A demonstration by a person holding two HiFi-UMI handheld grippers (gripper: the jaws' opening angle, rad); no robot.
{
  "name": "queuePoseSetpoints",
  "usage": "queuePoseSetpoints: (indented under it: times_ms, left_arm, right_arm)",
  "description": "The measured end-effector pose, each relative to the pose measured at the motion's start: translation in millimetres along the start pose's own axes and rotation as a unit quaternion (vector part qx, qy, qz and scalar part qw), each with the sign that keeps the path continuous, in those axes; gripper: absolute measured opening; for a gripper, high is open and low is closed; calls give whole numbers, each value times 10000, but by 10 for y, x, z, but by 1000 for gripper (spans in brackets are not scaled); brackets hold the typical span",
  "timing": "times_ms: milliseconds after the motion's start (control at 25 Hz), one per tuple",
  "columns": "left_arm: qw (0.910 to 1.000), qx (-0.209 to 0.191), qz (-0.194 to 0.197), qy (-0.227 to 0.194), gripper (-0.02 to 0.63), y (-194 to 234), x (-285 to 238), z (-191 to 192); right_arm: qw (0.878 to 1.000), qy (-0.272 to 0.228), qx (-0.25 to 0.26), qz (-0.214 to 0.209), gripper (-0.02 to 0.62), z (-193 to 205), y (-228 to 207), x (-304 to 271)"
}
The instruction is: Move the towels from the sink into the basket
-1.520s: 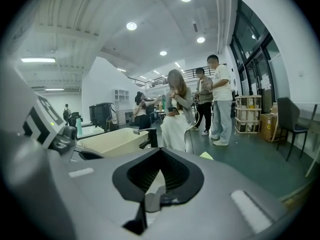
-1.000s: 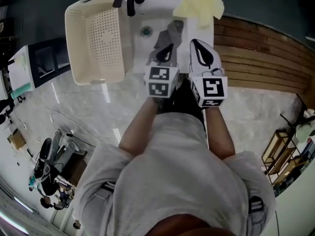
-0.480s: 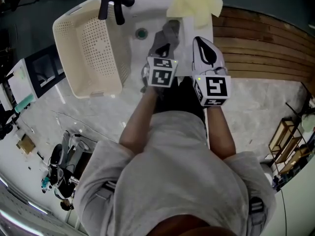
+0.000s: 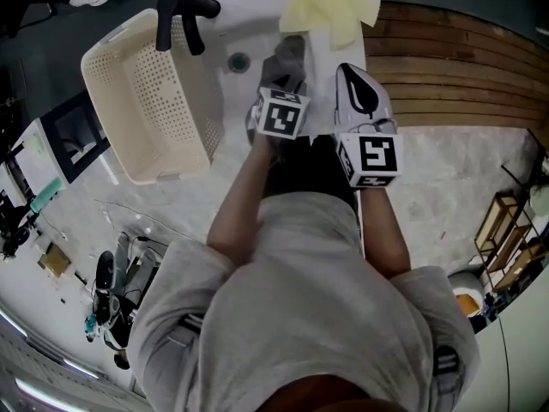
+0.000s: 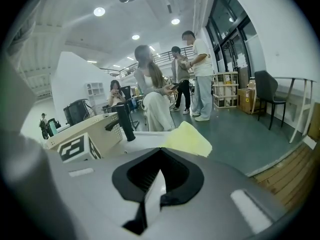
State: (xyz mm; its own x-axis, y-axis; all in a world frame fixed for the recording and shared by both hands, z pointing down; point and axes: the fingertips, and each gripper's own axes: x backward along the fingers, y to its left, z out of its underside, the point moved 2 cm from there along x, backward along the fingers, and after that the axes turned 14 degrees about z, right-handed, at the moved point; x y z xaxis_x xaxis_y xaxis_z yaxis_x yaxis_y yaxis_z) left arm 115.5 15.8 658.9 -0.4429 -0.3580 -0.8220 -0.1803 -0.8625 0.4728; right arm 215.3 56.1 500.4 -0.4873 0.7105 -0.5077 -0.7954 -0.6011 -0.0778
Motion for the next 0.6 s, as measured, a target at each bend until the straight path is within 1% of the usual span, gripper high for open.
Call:
queuePoseSetpoints:
  times_ms: [120,200,240,320,440,600]
  left_arm:
    - [9999,32,13,139,138,40,-122,44]
    - [9997,-29,-139,177,137,116,-189,56]
    - [9995,-78,-230,180,122,150,-202,56]
    - [9992,-116,-362,149,25,175,-170,50]
    - [9988,-103,-468,58,25,160,-77,37]
    - [9979,-49,-613,-212,25,128,93,-12]
  right_arm:
    - [10000,23,-8,63,6,14,-52,16]
    - [9999,32,-7,103,6,18,-94,25]
    - [9999,40,-4,119,6,21,-115,33]
    - [9999,51,12,134,6,28,-143,52]
    - [9999,24,41,109,6,12,-153,65]
    - [9999,-24,117,-44,6,-28,-61,73]
